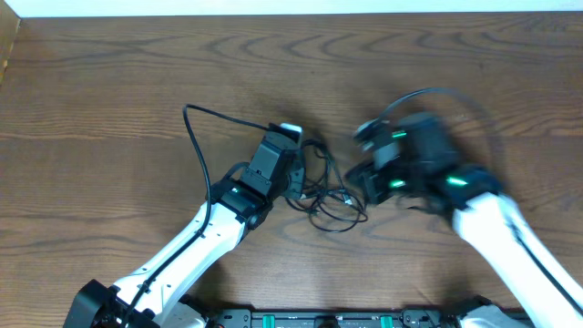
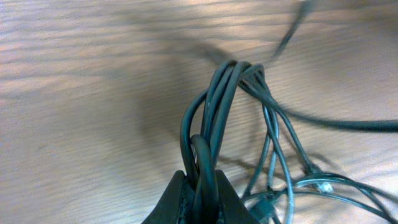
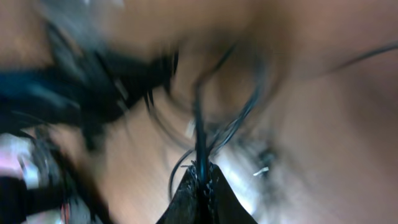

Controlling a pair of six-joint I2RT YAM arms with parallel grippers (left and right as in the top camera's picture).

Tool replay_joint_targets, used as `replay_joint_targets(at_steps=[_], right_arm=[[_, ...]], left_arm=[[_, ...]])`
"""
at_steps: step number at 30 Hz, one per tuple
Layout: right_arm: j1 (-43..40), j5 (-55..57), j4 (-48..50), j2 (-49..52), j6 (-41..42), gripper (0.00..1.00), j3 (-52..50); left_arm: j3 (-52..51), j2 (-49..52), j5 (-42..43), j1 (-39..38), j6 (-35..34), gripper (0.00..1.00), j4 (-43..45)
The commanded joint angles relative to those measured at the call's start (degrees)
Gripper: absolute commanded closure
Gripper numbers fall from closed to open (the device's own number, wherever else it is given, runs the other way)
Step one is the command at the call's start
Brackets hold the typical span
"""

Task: Untangle cables

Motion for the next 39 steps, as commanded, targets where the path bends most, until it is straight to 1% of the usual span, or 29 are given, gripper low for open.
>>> replay_joint_targets(at_steps=[1, 5, 8, 9, 11, 13, 15, 17, 21, 22, 28, 29, 33, 34, 35, 37, 38, 39], right_arm=[[-8.37, 3.58, -0.13, -12.46, -0.50, 0.99, 2.47], [-18.03, 17.94, -1.20, -24.63, -0.46, 0.99, 2.47], [-22.80, 26.47, -2.67, -30.34, -0.44, 0.99, 2.47], [-25.33, 33.70, -4.24, -32.94, 0.72, 0.99, 2.45], [-27.02, 39.26, -5.75, -34.01, 3.82, 0.99, 2.45], [-28.02, 41.86, -7.17, -33.94, 6.97, 0.99, 2.34], [-28.33, 41.05, -8.44, -33.07, 9.03, 0.99, 1.84], [-28.30, 36.81, -9.51, -31.43, 9.68, 0.99, 1.01], [-28.30, 25.16, -9.86, -26.47, 9.64, 0.99, -1.64], [-28.30, 22.71, -9.79, -24.06, 9.64, 0.99, -2.62], [-28.30, 16.87, -10.14, -10.56, 9.64, 0.98, -3.67], [-28.30, 15.58, -9.99, -8.85, 9.64, 0.95, -3.67], [-28.30, 9.94, -9.40, -2.93, 9.62, 0.71, -3.67], [-28.30, 7.52, -9.25, -1.51, 9.46, 0.51, -3.67], [-28.30, 4.11, -9.16, -0.33, 8.79, 0.28, -3.67], [-28.26, -3.10, -9.03, 1.29, 7.34, 0.09, -3.67], [-28.20, -6.71, -8.94, 1.88, 6.51, 0.01, -3.67], [-28.15, -9.42, -8.87, 2.34, 5.81, 0.01, -3.67]], left_arm=[[0.33, 0.33, -11.56, 0.04, -4.94, 0.92, -2.03], [0.33, 0.33, -12.33, 0.02, -7.58, 0.92, -1.44], [0.33, 0.33, -12.39, 0.04, -9.31, 0.92, -0.55], [0.33, 0.33, -13.66, 0.04, -11.61, 0.92, -0.17], [0.33, 0.33, -14.97, 0.04, -13.53, 0.92, -0.20], [0.33, 0.33, -14.95, 0.04, -14.38, 0.92, -0.13], [0.35, 0.33, -14.86, 0.04, -15.41, 0.92, -0.09], [0.35, 0.31, -13.88, 0.02, -15.89, 0.92, 0.76], [0.35, 0.20, -6.40, 0.02, -15.34, 0.92, 4.70], [0.35, 0.20, -4.35, 0.02, -14.10, 0.92, 6.91], [0.35, -0.68, -2.45, 0.02, -12.07, 0.92, 12.94], [0.35, -1.05, -1.33, 0.02, -11.34, 0.92, 13.66], [0.35, -3.28, 3.37, 0.02, -8.28, 0.92, 17.35], [0.35, -4.20, 3.96, 0.02, -7.74, 0.92, 18.14], [0.35, -5.42, 4.39, 0.02, -7.63, 0.92, 18.73], [0.35, -7.45, 5.46, 0.02, -7.65, 0.92, 19.12], [0.35, -8.59, 5.97, 0.02, -7.65, 0.92, 19.10], [0.35, -9.38, 6.32, 0.02, -7.65, 0.92, 19.04]])
